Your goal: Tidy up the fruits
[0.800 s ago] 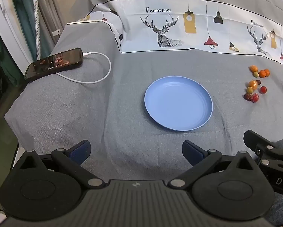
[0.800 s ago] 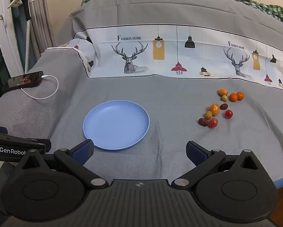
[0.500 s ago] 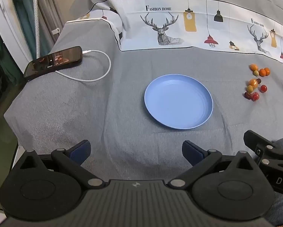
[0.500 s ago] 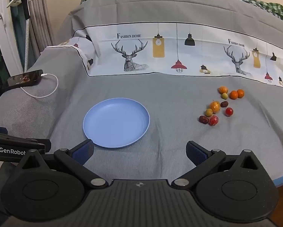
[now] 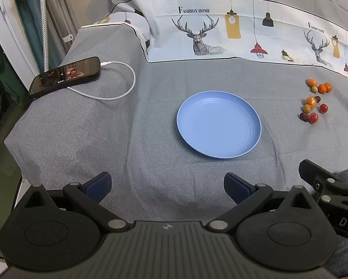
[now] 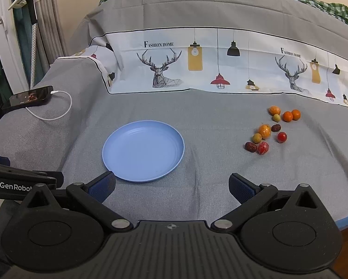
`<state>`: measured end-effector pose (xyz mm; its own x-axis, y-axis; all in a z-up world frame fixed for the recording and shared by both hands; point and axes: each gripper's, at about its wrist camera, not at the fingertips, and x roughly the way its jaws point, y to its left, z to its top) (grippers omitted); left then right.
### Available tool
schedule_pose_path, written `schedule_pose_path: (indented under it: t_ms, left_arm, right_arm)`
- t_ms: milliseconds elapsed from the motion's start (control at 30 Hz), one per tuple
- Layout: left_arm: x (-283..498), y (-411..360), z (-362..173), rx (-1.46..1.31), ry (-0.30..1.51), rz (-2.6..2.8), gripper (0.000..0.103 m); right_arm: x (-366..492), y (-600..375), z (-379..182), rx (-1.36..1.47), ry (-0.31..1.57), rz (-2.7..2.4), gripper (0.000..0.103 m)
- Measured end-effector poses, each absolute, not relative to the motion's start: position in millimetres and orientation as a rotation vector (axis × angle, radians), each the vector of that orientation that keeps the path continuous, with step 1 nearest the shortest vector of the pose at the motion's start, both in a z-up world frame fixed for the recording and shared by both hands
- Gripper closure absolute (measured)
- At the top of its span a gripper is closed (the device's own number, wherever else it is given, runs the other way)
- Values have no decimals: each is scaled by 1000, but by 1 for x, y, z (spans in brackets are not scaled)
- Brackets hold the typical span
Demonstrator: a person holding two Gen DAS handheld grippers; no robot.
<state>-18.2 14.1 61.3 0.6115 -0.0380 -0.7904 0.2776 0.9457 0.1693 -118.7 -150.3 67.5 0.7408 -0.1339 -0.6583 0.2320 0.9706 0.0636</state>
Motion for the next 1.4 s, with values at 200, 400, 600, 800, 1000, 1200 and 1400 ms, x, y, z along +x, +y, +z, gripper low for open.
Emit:
schedule_pose_path:
  t_ms: [200, 400, 600, 800, 1000, 1200, 1400]
  left_arm:
    - [-20, 14, 60, 288, 899, -185, 0]
    - [-22, 14, 57, 286, 905, -186, 0]
    - [-22, 13, 54, 287, 917, -188, 0]
    - [-15, 13, 50, 295, 941, -183, 0]
    - [-3, -7, 41, 285, 994, -265, 0]
    - [11, -68, 14, 320, 1107, -421, 0]
    - [53, -173, -21, 413, 1134, -576, 0]
  right_arm:
    - [-119, -150, 66, 143, 703, -205, 0]
    - [-119, -149, 66, 137, 697, -207, 0]
    - [-117, -149, 63, 130, 688, -210, 0]
    - [-111, -153, 59, 110, 651, -233, 0]
    - [-110, -192, 49, 166, 641, -372, 0]
    - [-107, -276, 23, 258, 641, -573, 0]
    - [-70, -373, -32, 219, 686, -733, 1]
